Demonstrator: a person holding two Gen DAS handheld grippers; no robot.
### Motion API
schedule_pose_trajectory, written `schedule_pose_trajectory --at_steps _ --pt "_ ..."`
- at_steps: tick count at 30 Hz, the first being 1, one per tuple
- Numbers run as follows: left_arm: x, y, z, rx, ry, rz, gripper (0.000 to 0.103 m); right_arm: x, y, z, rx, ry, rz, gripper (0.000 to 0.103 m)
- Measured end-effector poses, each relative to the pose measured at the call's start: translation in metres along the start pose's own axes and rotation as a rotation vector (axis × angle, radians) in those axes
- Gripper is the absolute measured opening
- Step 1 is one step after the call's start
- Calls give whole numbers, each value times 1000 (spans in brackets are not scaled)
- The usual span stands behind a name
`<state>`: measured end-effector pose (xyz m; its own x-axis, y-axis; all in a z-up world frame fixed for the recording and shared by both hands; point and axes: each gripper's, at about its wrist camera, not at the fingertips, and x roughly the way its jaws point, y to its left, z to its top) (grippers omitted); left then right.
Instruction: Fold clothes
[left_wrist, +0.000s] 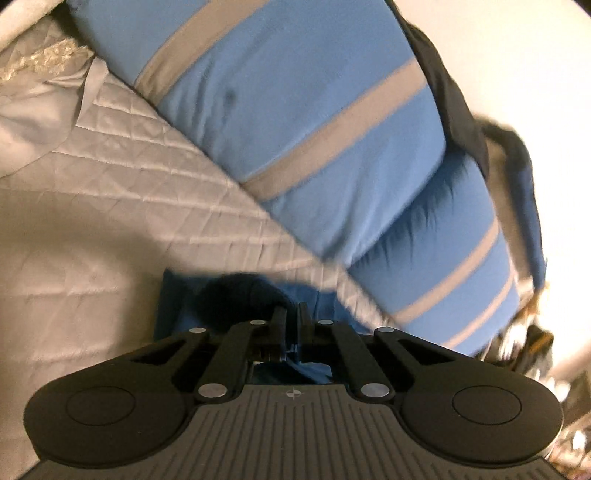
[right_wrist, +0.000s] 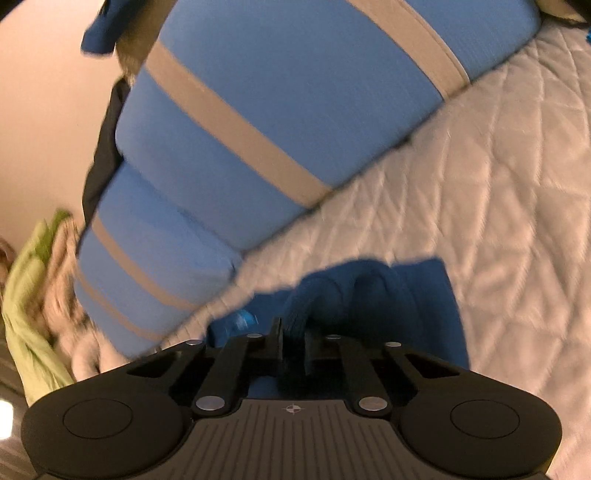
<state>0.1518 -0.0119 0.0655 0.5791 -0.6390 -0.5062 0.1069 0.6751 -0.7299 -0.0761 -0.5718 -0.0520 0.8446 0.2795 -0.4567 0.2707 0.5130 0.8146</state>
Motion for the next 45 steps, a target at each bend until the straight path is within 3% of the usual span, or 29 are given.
schedule_pose_trajectory --at_steps 2,3,4,5,6,7,18,25,33,36,37,40,41,42,43,45 --pt "9 4 8 -60 -33 0 7 10 -2 10 28 -54 29 13" --pt "13 5 11 -90 -50 0 9 16 -2 14 29 -87 41 21" --pt "18 7 15 -120 -66 -1 24 19 0 17 14 -130 29 28" --pt "22 9 19 -149 -83 -1 45 21 1 17 -1 -157 22 47" --pt "27 11 23 -179 -99 -1 54 21 3 16 -21 -166 18 62" --pt "27 11 23 -176 -104 8 58 21 5 15 -40 -173 14 66" --pt "-26 -1 -19 170 -35 192 58 -31 22 -32 -375 -84 -213 97" --pt "-59 2 -59 309 58 224 58 -67 16 -59 -435 -39 -260 99" --pt "-80 15 -96 332 124 204 55 -98 -3 -90 -406 0 -245 93" --pt "-84 15 -104 346 125 198 40 -104 -10 -102 -397 19 -239 84" --pt "-84 14 -106 353 126 200 30 -105 -12 -106 -395 26 -237 81" --pt "-85 8 -111 405 117 232 14 -105 -20 -116 -380 38 -229 56" --pt "-87 5 -112 422 113 239 8 -105 -21 -118 -377 46 -225 39" --pt "-90 2 -113 435 109 244 8 -105 -22 -120 -375 55 -220 30" --pt "-93 -1 -114 448 104 249 7 -106 -21 -122 -388 56 -227 14" --pt "-102 -7 -116 466 95 246 6 -112 -18 -123 -411 54 -237 8"
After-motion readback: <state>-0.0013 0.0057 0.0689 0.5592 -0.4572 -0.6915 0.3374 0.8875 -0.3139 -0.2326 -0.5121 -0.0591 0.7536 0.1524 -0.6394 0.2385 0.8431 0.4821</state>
